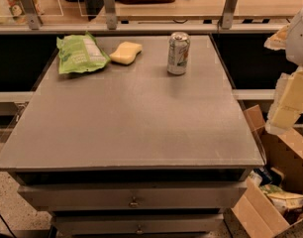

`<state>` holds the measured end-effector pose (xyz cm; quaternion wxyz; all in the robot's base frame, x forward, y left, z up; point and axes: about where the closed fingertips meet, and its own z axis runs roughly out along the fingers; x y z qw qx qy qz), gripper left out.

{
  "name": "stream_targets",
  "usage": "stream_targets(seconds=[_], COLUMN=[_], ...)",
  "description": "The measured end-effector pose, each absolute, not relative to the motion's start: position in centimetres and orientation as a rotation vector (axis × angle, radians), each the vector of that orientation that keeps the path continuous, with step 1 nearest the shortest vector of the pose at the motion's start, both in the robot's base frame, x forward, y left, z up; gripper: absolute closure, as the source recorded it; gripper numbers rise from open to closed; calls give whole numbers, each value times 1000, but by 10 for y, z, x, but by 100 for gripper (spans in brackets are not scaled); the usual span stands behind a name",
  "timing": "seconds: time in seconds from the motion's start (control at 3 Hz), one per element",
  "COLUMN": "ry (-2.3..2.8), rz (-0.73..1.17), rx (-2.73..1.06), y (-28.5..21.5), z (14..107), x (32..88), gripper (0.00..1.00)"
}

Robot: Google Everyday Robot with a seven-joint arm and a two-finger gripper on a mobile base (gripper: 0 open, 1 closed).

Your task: Knock 7up can over

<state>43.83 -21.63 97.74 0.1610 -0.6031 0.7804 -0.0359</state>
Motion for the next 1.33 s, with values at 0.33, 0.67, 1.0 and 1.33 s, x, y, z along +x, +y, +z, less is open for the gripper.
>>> stream_targets(seconds=[0.33, 0.67, 1.0, 1.33], ry=[2228, 2208, 2187, 2168], rz=[-103, -81, -24, 97], rx=[-1722, -1643, -1476, -1241], y=[-216, -206, -193, -183], z=[977, 974, 968, 951], x=[438, 459, 503, 570], gripper=[0, 0, 0, 0])
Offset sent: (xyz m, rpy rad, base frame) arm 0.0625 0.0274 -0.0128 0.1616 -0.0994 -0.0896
